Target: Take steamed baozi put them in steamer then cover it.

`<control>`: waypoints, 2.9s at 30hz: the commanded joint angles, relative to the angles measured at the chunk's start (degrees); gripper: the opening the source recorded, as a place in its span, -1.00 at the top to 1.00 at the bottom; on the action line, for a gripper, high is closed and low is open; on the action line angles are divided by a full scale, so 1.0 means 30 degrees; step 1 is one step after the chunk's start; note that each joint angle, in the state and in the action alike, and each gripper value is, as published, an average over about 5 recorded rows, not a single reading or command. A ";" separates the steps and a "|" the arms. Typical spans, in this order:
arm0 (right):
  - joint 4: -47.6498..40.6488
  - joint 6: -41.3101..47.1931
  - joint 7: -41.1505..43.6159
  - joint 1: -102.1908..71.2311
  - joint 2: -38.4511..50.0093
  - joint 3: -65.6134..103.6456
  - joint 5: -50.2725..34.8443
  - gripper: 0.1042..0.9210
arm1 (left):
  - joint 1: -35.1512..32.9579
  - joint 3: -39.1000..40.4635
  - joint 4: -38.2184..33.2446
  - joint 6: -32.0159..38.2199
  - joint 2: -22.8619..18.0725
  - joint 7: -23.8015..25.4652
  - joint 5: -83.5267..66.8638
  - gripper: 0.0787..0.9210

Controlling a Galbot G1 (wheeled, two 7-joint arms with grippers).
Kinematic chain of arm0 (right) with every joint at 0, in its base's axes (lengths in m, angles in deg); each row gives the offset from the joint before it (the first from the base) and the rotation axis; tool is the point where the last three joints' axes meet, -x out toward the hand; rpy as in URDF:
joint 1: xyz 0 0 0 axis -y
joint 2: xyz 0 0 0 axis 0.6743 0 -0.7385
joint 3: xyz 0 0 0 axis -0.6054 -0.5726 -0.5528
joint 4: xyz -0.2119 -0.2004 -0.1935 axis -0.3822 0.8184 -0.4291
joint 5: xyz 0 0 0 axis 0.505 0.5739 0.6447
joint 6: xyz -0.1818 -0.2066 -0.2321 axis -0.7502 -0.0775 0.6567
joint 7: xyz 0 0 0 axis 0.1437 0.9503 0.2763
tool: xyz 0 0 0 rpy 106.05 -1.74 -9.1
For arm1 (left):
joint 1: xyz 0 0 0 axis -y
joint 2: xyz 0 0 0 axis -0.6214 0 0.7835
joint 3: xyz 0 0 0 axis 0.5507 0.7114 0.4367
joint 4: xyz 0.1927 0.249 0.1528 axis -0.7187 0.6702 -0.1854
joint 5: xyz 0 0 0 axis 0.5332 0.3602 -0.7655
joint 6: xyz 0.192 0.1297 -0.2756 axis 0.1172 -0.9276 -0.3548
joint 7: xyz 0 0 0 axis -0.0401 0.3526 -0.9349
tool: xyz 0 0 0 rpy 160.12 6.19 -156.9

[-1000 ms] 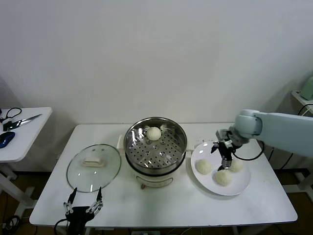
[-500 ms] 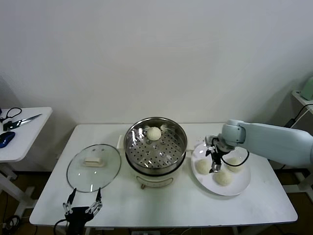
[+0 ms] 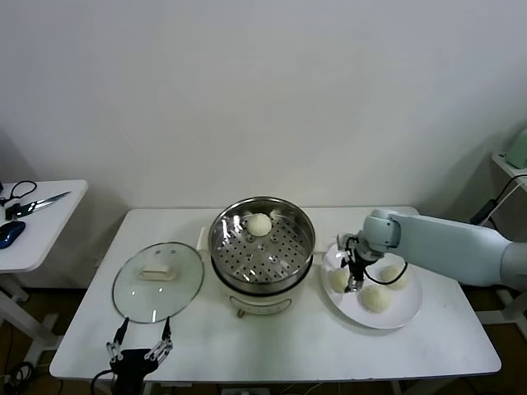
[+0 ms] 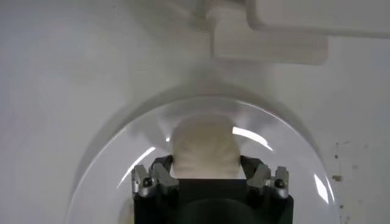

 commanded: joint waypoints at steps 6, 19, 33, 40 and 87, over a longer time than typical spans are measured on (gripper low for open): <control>0.0840 -0.1333 0.1822 0.3192 0.0930 -0.1207 -0.0769 -0.43 | -0.0111 0.0004 -0.0131 0.0068 -0.0074 -0.0020 0.0129 -0.77; 0.1985 -0.4097 0.5851 1.5396 0.1283 -0.6992 -0.4490 -0.43 | -0.0181 0.0408 -0.0254 0.0097 -0.0193 -0.0009 0.0486 -0.77; 0.4088 -0.0342 0.1851 1.2362 -0.6288 -0.2452 -0.8613 -0.43 | -0.0190 0.0491 -0.0389 0.0028 -0.0134 -0.0023 0.0468 -0.77; 0.1595 0.0000 0.1253 0.9665 -0.9676 -0.2472 -0.7862 -0.43 | -0.0245 0.0518 -0.0497 0.0018 -0.0186 -0.0025 0.0493 -0.77; 0.4623 -0.4077 0.5786 1.3807 0.1223 -0.7080 -0.3783 -0.76 | -0.0332 0.0610 -0.0933 -0.0081 -0.0355 0.0029 0.0614 -0.77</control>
